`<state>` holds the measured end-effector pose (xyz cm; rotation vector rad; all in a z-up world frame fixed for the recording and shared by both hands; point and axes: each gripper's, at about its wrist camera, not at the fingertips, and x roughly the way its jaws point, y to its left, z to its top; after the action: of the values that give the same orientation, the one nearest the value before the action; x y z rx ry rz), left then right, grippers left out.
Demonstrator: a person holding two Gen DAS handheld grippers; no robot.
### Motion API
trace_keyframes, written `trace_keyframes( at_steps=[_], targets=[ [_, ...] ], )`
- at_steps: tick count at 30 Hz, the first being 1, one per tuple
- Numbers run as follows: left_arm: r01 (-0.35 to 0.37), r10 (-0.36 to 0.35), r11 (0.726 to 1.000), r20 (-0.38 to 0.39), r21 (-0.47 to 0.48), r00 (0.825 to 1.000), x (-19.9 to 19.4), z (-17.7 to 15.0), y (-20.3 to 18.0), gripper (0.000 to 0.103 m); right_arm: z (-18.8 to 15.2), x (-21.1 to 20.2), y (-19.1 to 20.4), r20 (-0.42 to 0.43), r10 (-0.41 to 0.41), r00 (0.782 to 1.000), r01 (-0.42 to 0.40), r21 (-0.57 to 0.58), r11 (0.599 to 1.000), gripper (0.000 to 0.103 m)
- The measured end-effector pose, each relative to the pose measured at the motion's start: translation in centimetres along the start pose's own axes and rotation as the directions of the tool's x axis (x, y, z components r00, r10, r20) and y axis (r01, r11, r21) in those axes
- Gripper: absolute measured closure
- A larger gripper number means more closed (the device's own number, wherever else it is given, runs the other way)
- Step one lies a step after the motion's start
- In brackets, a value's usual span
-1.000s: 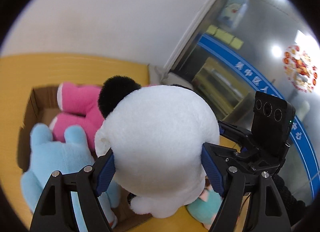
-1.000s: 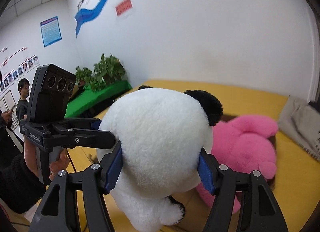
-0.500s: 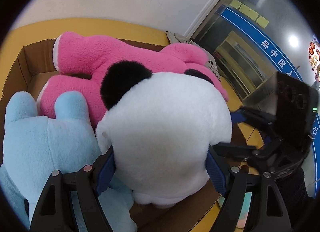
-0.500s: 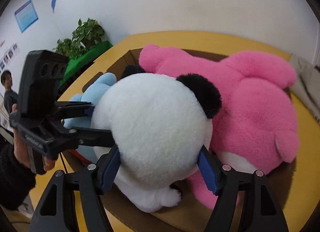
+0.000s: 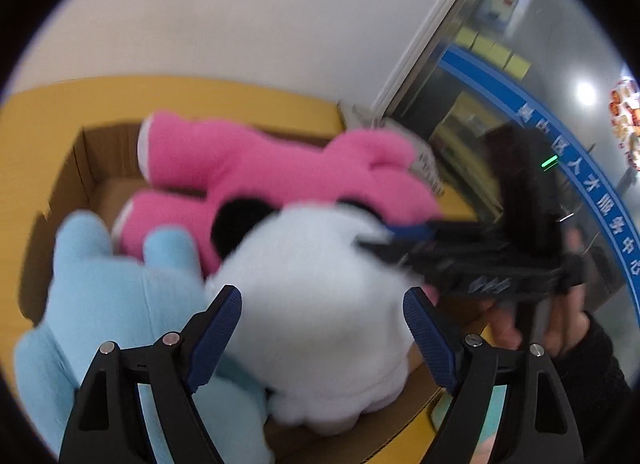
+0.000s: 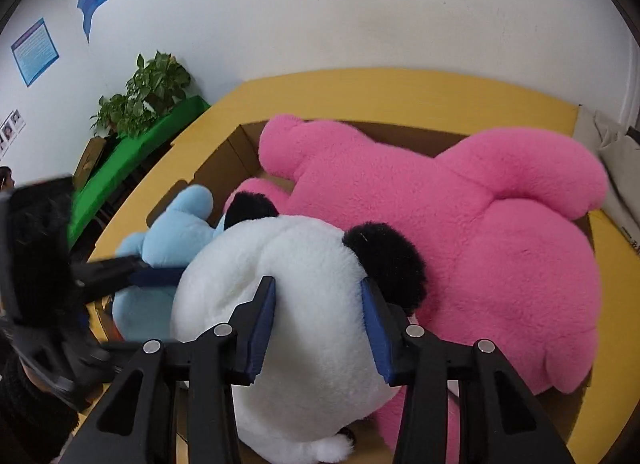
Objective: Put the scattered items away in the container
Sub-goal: 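Lower the panda into the box and open both grippers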
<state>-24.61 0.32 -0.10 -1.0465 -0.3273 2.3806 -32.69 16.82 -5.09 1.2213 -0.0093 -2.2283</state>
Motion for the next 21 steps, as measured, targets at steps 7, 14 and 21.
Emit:
trace_keyframes(
  at_steps=[7,14,21],
  targets=[
    [-0.123,0.128,0.992,-0.15,0.041,0.98,5.4,0.6,1.5,0.018,-0.8,1.8,-0.9,-0.018,0.016,1.0,-0.015,0.052,0.999,0.057],
    [-0.133,0.14,0.99,-0.192,0.052,0.971,5.8,0.8,1.7,0.013,-1.2,1.6,-1.0,-0.006,-0.009,1.0,0.009,0.075,0.997,0.053],
    [-0.111,0.11,0.994,-0.065,-0.014,0.992,-1.8,-0.2,0.9,0.013,-4.1,-5.5,0.0,0.078,-0.129,0.989,0.12,0.102,0.987,0.01]
  ],
)
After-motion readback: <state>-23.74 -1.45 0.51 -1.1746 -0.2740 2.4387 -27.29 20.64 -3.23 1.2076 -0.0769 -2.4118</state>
